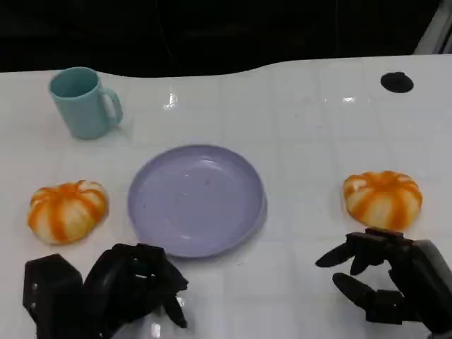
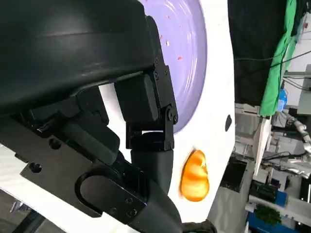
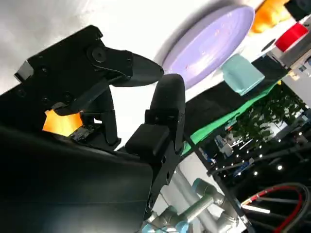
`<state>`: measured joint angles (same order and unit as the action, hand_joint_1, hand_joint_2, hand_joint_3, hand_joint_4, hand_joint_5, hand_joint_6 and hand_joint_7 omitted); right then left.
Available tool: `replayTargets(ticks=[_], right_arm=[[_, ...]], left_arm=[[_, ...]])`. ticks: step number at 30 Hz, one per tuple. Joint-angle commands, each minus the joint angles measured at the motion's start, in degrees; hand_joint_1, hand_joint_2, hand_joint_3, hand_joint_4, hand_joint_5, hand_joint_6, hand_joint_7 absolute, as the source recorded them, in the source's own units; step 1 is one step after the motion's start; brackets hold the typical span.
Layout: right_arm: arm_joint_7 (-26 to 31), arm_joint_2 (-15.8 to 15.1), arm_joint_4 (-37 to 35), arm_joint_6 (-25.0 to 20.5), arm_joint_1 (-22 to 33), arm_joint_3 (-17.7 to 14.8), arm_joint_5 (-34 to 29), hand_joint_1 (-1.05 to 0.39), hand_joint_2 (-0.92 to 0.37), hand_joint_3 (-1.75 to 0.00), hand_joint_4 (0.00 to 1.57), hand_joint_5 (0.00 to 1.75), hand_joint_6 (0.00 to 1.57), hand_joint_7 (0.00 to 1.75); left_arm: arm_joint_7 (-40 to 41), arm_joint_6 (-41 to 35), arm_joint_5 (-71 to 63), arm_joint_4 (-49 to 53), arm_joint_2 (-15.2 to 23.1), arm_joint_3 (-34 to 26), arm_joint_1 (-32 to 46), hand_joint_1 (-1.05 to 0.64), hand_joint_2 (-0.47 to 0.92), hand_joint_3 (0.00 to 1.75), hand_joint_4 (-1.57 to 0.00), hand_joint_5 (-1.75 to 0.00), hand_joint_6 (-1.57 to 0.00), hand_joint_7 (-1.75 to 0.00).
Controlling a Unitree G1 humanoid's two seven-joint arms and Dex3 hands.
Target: Grasp the bread from the table and place it into the plate.
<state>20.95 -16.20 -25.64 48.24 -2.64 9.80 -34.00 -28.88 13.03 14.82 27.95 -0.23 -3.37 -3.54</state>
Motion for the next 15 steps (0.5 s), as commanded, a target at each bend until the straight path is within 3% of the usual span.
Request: replayTargets(ticks=[1,4,7,15], right_arm=[[0.76,-2.2,3.17,-2.53,-0.24,-1.56,-1.37,-0.36,-0.74,-0.47,0.61,1.25,0.8,0.5],[0.77,-3.52,6.47,-6.33,0.06,-2.1,-4.34,-0.38,-0.86,-0.2,0.57,0.93,0.75,0.36],[1.26,-4.9,8.54,-8.64,-0.07,-2.51,-6.58,-0.4,-0.91,-0.06,0.53,0.7,0.71,0.21],[-2.28,-7.33,15.46,-19.38,0.23,-2.78,-10.03,-0.44,-0.92,-0.04,0.34,0.35,0.54,0.02]], left_arm=[[-0.07,0.3,0.34,0.31,0.41,-0.53,-0.65,-1.05,0.8,0.0,-1.56,-0.83,-1.57,-0.53],[-0.25,0.4,0.43,0.62,0.33,-0.58,-0.78,-1.05,0.8,0.0,-1.56,-0.83,-1.57,-0.53],[0.37,0.42,0.12,0.61,0.09,-0.52,-0.79,-1.05,0.79,0.0,-1.57,-0.83,-1.57,-0.53],[-0.29,1.17,0.35,1.2,0.26,-0.89,-0.75,-1.05,0.8,0.0,-1.57,-0.83,-1.57,-0.55]])
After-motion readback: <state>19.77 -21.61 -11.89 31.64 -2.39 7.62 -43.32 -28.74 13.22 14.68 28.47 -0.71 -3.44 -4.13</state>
